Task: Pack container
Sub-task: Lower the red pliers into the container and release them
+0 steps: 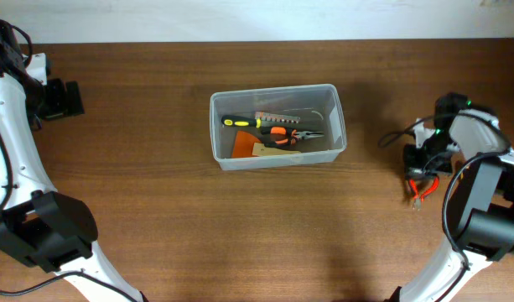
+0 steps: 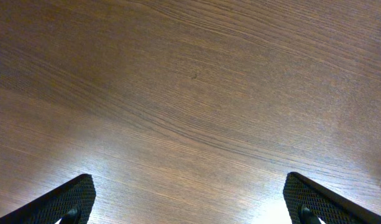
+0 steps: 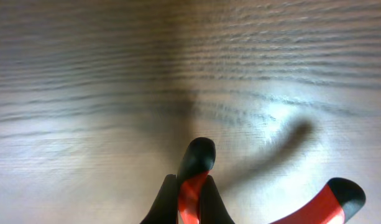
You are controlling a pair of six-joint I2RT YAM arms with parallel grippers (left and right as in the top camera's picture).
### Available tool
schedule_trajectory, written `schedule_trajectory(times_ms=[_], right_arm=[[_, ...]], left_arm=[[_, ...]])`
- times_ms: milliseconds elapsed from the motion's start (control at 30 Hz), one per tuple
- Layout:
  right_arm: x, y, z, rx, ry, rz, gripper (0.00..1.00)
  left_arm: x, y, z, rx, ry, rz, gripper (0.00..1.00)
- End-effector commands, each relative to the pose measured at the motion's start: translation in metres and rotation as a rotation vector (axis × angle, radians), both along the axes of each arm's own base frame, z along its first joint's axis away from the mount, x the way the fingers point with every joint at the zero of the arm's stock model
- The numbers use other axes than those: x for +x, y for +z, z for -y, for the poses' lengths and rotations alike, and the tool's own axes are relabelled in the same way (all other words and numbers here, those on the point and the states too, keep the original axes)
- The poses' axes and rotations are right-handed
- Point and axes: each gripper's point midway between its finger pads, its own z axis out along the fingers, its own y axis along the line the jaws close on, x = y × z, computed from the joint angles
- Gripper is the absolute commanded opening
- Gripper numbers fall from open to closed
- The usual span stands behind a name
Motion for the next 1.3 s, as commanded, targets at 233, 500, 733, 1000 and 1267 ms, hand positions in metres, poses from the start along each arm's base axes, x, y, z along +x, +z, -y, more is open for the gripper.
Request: schedule_trajectory(times_ms=[233, 500, 733, 1000, 1267], right_arm=[[0.081, 0.183, -0.106, 0.118, 0.303, 0.414, 0.04], [0.087, 0.213, -0.268, 0.108, 1.112, 0.642, 0.04], [0.096, 0.188, -0.36, 0.088, 1.566, 0.772, 0.04], [0.106, 0.1, -0.374, 0.147, 1.621, 0.616, 0.04], [0.105, 0.06, -0.375, 0.172, 1.668, 0.542, 0.04]], left_arm=[[-0.001, 0.002, -0.001, -0.004, 0.016, 0.009, 0.99], [-0.001, 0.002, -0.001, -0.004, 0.016, 0.009, 0.99], [-0.001, 0.002, -0.001, -0.004, 0.016, 0.009, 0.99], [-0.001, 0.002, -0.001, -0.004, 0.016, 0.009, 0.99], [-0.001, 0.002, -0.001, -0.004, 0.016, 0.009, 0.99]])
